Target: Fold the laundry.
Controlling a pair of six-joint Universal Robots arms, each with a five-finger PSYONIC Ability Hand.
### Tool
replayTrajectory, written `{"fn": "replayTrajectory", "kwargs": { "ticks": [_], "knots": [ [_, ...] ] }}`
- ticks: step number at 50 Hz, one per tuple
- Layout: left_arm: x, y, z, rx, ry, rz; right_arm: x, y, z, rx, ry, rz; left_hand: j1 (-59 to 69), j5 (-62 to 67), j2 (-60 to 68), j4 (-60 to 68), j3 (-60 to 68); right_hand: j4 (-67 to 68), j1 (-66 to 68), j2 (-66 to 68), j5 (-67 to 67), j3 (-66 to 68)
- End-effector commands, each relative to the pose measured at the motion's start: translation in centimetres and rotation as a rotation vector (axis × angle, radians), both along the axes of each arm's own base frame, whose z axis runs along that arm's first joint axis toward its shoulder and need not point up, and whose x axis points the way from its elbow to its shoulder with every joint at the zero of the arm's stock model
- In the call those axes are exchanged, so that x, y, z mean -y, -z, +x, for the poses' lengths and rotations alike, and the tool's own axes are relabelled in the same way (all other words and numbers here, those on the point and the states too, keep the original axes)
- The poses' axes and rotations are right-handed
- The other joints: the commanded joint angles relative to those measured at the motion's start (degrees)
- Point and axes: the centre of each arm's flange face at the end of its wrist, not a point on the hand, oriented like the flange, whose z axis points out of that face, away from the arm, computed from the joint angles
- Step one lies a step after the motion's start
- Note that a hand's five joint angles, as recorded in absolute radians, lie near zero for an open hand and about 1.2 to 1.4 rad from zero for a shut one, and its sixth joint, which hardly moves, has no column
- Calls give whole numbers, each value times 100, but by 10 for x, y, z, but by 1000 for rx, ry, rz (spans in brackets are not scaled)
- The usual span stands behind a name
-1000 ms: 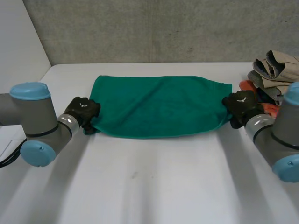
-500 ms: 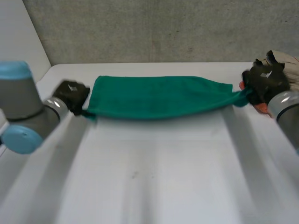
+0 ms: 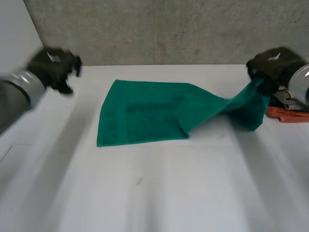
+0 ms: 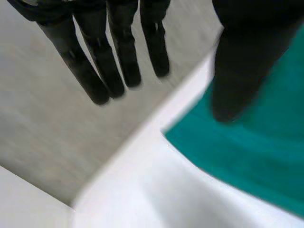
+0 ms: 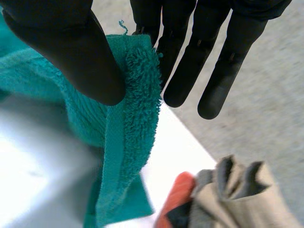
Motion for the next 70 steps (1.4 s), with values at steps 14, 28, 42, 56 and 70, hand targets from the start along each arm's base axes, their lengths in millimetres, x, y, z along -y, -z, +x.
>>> {"fn": "replayTrajectory", "kwargs": {
  "ticks": [14, 28, 42, 56, 70],
  "knots": [
    [-11, 138, -43, 87, 147, 139, 16, 52, 2, 57, 89, -47, -291, -659, -673, -650, -691, 1157, 1523, 1259, 1324, 1190],
    [0, 156, -63, 229, 128, 135, 12, 71, 3, 23, 80, -6, -139, -507, -521, -499, -539, 1157, 1523, 1259, 1324, 1190],
    [11, 162, -73, 257, 119, 120, 11, 75, 3, 19, 74, 1, -39, -407, -421, -398, -439, 1157, 1523, 1259, 1324, 1190],
    [35, 160, -80, 314, 95, 59, 6, 81, 7, 2, 60, 4, 533, 165, 151, 174, 133, 1157, 1523, 1259, 1324, 1190],
    [37, 159, -87, 319, 141, 68, 4, 81, 7, -2, 57, 4, 3142, 2774, 2760, 2782, 2742, 1157, 1523, 1259, 1324, 1190]
  ]
}}
